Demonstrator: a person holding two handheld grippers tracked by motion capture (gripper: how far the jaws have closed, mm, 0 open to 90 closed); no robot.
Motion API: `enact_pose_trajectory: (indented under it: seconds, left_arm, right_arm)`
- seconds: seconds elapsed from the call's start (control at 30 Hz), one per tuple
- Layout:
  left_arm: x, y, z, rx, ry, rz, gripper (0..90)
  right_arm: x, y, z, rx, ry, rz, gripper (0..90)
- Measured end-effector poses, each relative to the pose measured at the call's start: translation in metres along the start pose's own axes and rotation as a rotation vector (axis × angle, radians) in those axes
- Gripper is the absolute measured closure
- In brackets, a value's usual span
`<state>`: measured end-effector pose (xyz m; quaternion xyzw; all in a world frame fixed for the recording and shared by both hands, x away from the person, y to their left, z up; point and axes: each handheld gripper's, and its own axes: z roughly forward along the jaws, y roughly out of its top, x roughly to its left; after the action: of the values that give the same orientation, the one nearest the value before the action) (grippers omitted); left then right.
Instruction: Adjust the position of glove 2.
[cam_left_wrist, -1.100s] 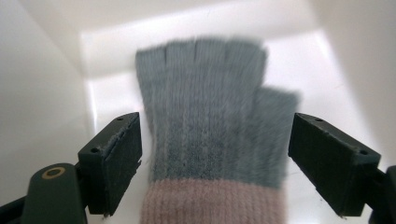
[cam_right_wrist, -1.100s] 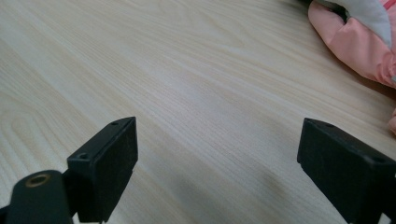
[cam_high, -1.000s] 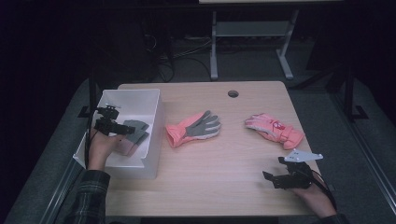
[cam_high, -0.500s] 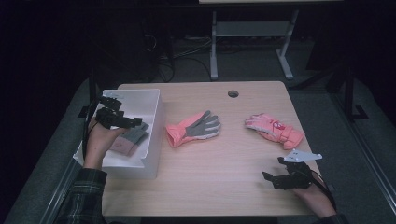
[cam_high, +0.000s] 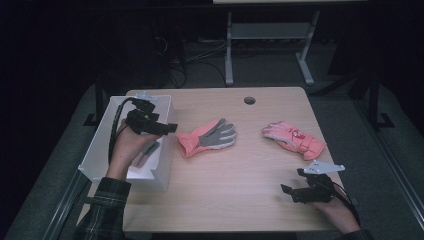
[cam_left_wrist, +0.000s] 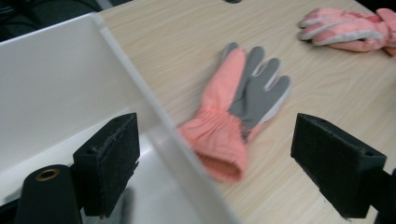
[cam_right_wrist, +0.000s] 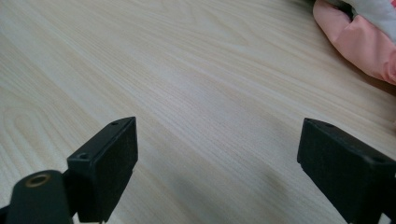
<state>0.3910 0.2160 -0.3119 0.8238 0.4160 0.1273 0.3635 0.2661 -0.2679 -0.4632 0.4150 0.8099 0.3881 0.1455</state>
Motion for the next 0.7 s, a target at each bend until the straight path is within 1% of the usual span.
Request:
enact_pose_trajectory:
  seconds: [0.03, 0.1, 0.13, 0.23, 0.3, 0.33, 0.37, 0.43, 0.5, 0.53, 0.57, 0.6, 0.63, 0.67, 0.7]
  left_arm:
    - [-0.004, 0.002, 0.002, -0.003, -0.010, 0.008, 16.2]
    - [-0.012, 0.007, 0.007, -0.008, -0.031, 0.017, 20.3]
    - [-0.014, 0.008, 0.008, -0.007, -0.035, 0.023, 20.3]
    - [-0.024, 0.013, 0.014, -0.002, -0.065, 0.029, 28.2]
    - [-0.030, 0.017, 0.019, -0.002, -0.072, 0.039, 35.1]
    - [-0.033, 0.018, 0.021, -0.006, -0.078, 0.043, 44.8]
    - [-0.036, 0.019, 0.023, -0.008, -0.081, 0.048, 44.8]
    - [-0.041, 0.021, 0.029, -0.004, -0.068, 0.065, 58.3]
    - [-0.046, 0.023, 0.036, -0.001, -0.064, 0.066, 69.7]
    - [-0.048, 0.024, 0.039, 0.007, -0.063, 0.070, 80.1]
    - [-0.050, 0.025, 0.043, 0.009, -0.066, 0.067, 80.1]
    - [-0.055, 0.026, 0.050, 0.013, -0.080, 0.070, 89.5]
    - [-0.055, 0.026, 0.050, 0.013, -0.080, 0.070, 89.7]
    - [-0.060, 0.027, 0.057, 0.022, -0.077, 0.078, 89.7]
    - [-0.060, 0.027, 0.057, 0.022, -0.077, 0.078, 89.8]
  right_arm:
    - [0.000, 0.000, 0.000, 0.001, -0.001, -0.002, 12.1]
    - [0.001, 0.001, 0.000, 0.003, 0.002, -0.003, 12.1]
    - [0.001, 0.001, 0.001, 0.003, 0.004, -0.005, 12.1]
    - [0.001, 0.001, 0.001, 0.005, 0.007, -0.006, 12.1]
    - [0.001, 0.000, 0.000, 0.002, 0.009, -0.010, 12.1]
    - [0.001, 0.000, 0.000, 0.001, 0.009, -0.008, 12.1]
    - [0.001, 0.000, 0.000, 0.001, 0.009, -0.008, 12.1]
    - [0.001, 0.000, 0.000, -0.001, 0.009, -0.003, 12.1]
    - [0.001, 0.000, 0.000, -0.001, 0.011, -0.007, 12.1]
    - [0.002, 0.001, 0.000, 0.002, 0.013, -0.009, 12.1]
    - [0.002, 0.001, 0.000, 0.002, 0.013, -0.009, 12.1]
    - [0.002, 0.001, 0.000, 0.004, 0.013, -0.009, 12.1]
    - [0.002, 0.001, 0.000, 0.004, 0.013, -0.009, 12.1]
    - [0.002, 0.001, 0.000, 0.003, 0.015, -0.010, 12.1]
    - [0.002, 0.001, 0.000, 0.003, 0.015, -0.010, 12.1]
